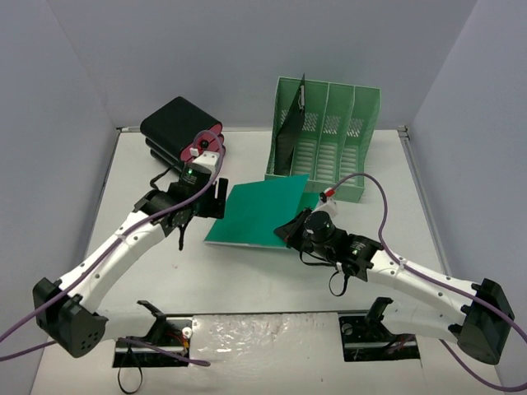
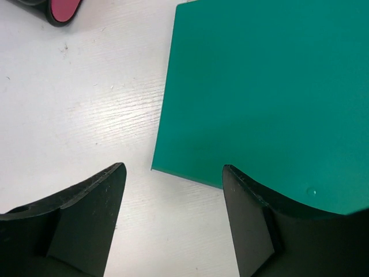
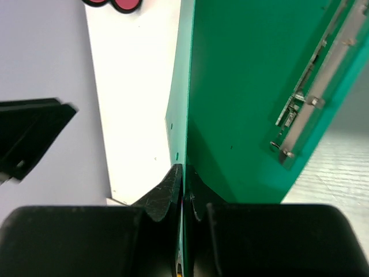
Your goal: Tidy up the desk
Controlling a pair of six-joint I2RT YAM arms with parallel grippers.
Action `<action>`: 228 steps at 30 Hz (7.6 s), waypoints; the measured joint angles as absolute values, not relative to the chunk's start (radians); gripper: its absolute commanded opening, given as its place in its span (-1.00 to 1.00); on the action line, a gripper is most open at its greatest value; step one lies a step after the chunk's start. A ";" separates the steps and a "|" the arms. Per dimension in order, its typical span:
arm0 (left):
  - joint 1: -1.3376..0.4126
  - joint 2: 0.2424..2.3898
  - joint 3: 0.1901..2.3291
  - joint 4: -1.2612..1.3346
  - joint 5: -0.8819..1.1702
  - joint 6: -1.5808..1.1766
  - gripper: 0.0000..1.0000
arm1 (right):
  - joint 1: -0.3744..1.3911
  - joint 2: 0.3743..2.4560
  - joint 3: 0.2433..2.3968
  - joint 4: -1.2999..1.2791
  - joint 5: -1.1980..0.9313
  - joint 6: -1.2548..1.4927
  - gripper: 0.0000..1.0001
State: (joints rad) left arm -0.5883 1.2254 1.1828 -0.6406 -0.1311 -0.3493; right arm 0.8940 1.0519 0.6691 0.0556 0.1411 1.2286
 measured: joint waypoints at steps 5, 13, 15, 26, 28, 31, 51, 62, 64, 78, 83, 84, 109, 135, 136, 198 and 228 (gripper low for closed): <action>-0.727 1.113 1.183 -0.682 -0.175 -0.321 0.32 | 0.894 1.048 0.743 -0.050 0.142 1.229 -1.00; -0.942 1.012 1.101 -0.692 -0.263 -0.272 0.32 | 0.894 1.079 0.903 -0.140 0.139 1.226 -1.00; -0.978 1.008 1.070 -0.691 -0.283 -0.258 0.33 | 0.892 1.097 0.934 -0.151 0.136 1.226 -1.00; -1.113 0.979 0.959 -0.594 -0.385 -0.120 0.49 | 0.876 1.168 1.032 -0.210 0.111 1.229 -1.00; -1.113 0.968 0.939 -0.567 -0.389 -0.097 0.55 | 0.871 1.174 1.038 -0.214 0.105 1.229 -1.00; -1.117 0.952 0.899 -0.527 -0.397 -0.064 0.60 | 0.866 1.181 1.048 -0.225 0.095 1.230 -1.00; -1.126 1.112 0.763 -0.032 -0.442 0.205 0.62 | 0.851 1.207 1.137 -0.270 0.037 1.240 -1.00; -1.128 1.254 0.701 0.324 -0.552 0.362 -0.89 | 0.841 1.207 1.137 -0.287 0.027 1.253 -1.00; -1.129 1.261 0.693 0.361 -0.575 0.382 -1.00 | 0.838 1.207 1.138 -0.291 0.027 1.254 -1.00; -1.139 1.280 0.689 0.397 -0.619 0.460 -1.00 | 0.832 1.204 1.141 -0.301 0.015 1.253 -0.65; -1.138 1.279 0.683 0.368 -0.620 0.459 -1.00 | 0.831 1.182 1.148 -0.275 0.018 1.259 1.00; -1.137 1.279 0.681 0.360 -0.622 0.457 -1.00 | 0.832 1.172 1.155 -0.273 0.020 1.258 1.00; -1.125 1.132 0.990 0.068 -0.686 0.176 -1.00 | 0.833 0.788 1.235 -0.718 0.414 1.267 1.00; -1.179 1.471 1.545 -0.032 -0.612 0.036 -1.00 | 0.833 0.660 1.177 -0.964 0.524 1.258 1.00; -1.179 1.482 1.560 -0.024 -0.610 0.038 -1.00 | 0.833 0.650 1.162 -0.965 0.519 1.265 1.00; -1.026 2.284 2.051 0.673 -0.708 0.178 -1.00 | 0.823 0.519 1.104 -1.184 0.282 1.303 1.00; -1.000 2.461 2.187 0.682 -0.634 0.103 -1.00 | 0.805 0.522 1.117 -1.187 0.253 1.256 1.00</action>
State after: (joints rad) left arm -1.0001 2.4611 2.1869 0.6819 -0.6338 0.1031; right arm 0.8055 0.5217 1.1172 -1.1866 0.2535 1.2561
